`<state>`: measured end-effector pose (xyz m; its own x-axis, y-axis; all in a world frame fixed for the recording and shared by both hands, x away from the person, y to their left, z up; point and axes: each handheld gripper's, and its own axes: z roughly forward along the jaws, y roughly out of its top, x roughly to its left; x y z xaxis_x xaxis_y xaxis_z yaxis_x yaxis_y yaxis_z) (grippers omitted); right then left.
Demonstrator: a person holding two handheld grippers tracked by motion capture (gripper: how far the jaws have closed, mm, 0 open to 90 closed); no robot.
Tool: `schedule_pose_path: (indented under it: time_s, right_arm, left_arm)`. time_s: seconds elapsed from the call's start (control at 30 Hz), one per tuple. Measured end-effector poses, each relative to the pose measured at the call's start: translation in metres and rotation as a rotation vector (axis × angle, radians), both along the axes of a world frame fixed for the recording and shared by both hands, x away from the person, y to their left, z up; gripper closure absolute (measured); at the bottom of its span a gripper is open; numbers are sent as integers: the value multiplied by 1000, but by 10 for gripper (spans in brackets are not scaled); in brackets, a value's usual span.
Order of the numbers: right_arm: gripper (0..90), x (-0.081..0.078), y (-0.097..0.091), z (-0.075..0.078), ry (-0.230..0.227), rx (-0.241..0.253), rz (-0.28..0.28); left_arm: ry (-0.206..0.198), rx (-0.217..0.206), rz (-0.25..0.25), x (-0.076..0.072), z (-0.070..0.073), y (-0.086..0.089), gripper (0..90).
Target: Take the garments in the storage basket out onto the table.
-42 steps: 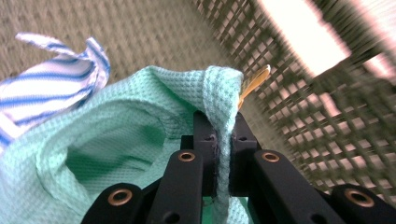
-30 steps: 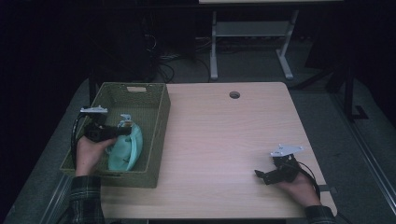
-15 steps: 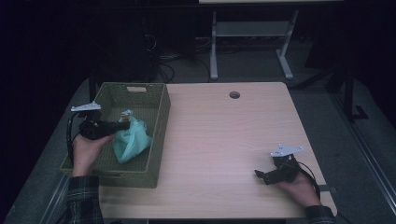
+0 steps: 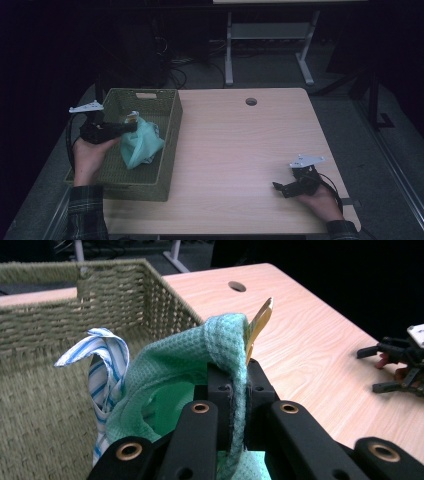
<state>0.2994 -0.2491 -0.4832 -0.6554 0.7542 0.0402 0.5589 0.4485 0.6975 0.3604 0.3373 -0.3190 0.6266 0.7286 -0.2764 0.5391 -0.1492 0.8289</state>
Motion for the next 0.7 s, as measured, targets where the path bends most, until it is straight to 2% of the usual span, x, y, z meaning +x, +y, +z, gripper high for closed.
schedule_pose_path:
  time_s: [0.4, 0.7]
  right_arm:
    - [0, 0, 0, 0, -1, 0, 0]
    - [0, 0, 0, 0, 0, 0, 0]
  left_arm:
    - [-49, -22, -31, -1, 23, -6, 851]
    - [-82, -35, -71, 1, 40, -21, 851]
